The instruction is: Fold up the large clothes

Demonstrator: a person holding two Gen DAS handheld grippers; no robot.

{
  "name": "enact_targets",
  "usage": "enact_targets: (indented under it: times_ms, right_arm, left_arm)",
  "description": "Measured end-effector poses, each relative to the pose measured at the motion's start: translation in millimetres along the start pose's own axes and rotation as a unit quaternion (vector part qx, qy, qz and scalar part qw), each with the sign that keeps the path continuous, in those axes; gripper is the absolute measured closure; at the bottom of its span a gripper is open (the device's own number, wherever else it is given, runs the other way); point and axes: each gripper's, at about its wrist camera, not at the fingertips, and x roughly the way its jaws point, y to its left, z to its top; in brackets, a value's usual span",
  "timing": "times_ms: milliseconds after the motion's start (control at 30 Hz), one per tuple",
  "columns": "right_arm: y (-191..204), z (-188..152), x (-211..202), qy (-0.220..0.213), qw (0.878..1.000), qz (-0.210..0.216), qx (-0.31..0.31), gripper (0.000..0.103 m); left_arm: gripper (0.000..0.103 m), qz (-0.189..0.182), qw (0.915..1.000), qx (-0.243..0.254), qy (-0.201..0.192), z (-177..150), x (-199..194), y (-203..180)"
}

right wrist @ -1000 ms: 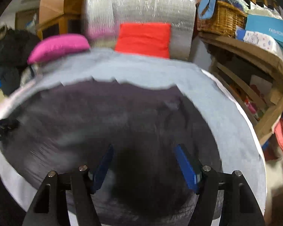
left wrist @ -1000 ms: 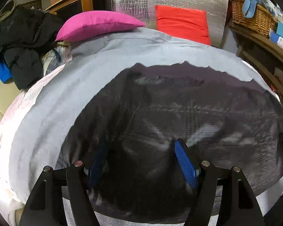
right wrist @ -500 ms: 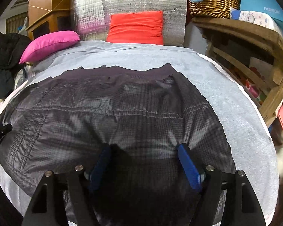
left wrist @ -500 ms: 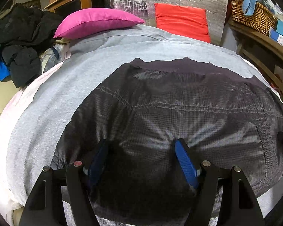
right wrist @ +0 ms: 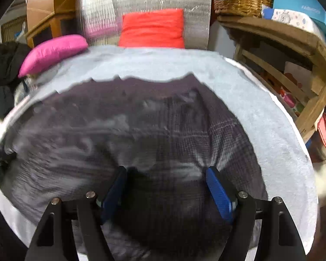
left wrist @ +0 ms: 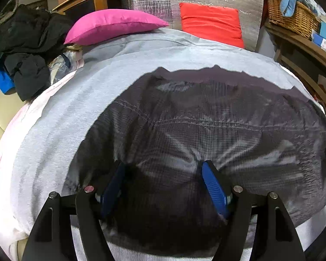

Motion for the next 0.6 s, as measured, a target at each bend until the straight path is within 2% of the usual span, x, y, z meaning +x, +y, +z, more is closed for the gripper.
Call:
enact_targets:
  times_ms: [133, 267, 400, 600]
  right_arm:
    - [28.4, 3.2, -25.2, -0.031, 0.999, 0.013, -0.031, 0.024]
    - [58.8, -7.9, -22.5, -0.033, 0.998, 0.019, -0.058, 0.024]
    - [73.9, -24.0, -0.8, -0.01, 0.998, 0.012, -0.064, 0.024]
    - [72.8, -39.8, 13.5, -0.006, 0.998, 0.004, -0.062, 0.024]
  left_arm:
    - [0.029, -0.014, 0.9997, -0.006, -0.018, 3.7, -21.8, -8.3]
    - [0.029, -0.029, 0.9993, -0.001, -0.024, 2.6, -34.0, -27.1]
    - [0.029, -0.031, 0.9994, 0.017, -0.008, -8.6, -23.8, -48.7]
    - [0.026, -0.005, 0.9991, 0.042, -0.002, -25.1, -2.3, -62.7]
